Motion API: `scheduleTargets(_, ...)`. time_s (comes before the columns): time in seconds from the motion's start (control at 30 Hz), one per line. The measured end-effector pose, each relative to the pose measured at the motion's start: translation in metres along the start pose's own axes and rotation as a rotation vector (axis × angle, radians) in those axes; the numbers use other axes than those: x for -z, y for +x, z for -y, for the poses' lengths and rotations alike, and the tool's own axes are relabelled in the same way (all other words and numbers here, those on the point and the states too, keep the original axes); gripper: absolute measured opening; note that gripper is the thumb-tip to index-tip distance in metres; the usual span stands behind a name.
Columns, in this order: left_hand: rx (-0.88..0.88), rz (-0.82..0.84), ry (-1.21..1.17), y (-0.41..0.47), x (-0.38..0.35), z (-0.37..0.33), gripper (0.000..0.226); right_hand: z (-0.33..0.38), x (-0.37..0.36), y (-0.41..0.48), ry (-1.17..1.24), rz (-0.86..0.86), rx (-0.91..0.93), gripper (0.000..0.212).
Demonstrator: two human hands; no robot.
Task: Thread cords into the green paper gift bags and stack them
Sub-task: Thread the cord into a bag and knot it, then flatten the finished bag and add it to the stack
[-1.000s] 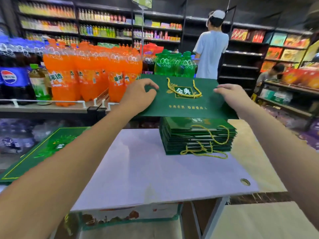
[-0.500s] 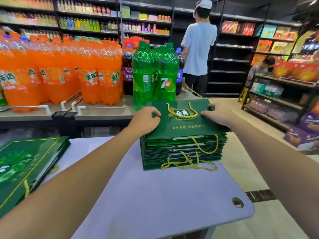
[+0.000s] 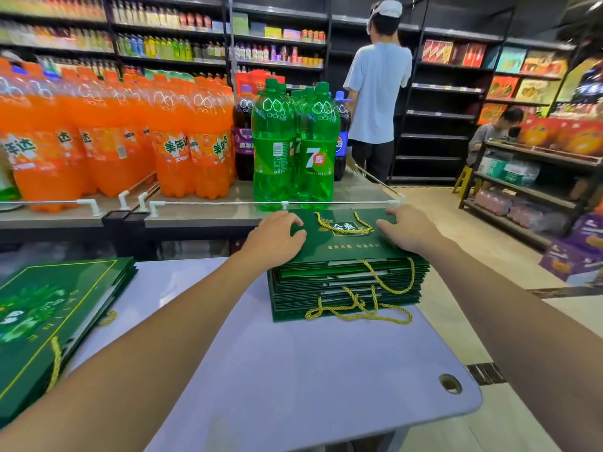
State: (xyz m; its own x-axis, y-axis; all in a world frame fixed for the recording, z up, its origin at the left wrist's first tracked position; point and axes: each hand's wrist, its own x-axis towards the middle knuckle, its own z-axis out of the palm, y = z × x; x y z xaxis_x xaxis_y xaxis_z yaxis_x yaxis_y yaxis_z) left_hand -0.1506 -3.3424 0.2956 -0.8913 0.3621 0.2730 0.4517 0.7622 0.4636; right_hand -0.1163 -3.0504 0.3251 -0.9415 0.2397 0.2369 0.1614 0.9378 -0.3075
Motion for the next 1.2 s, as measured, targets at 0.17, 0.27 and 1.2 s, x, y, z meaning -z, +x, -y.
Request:
scheduleTargets(0.17,-0.108,-0.109,0.093,-0.041,0.026,0.011,0.04,0.068,0.002,-0.045,0.061,-0.113,0.247,0.046)
scheduleTargets(0.27,-0.131,-0.181,0.172,-0.079,0.043,0.031,0.041,0.114,-0.016,-0.085,0.113,-0.138,0.385,0.044)
scheduleTargets(1.2,0.188,0.262,0.392,-0.294,0.105,0.184,0.091,0.209,-0.171,-0.207,0.358,0.002,0.696,0.037)
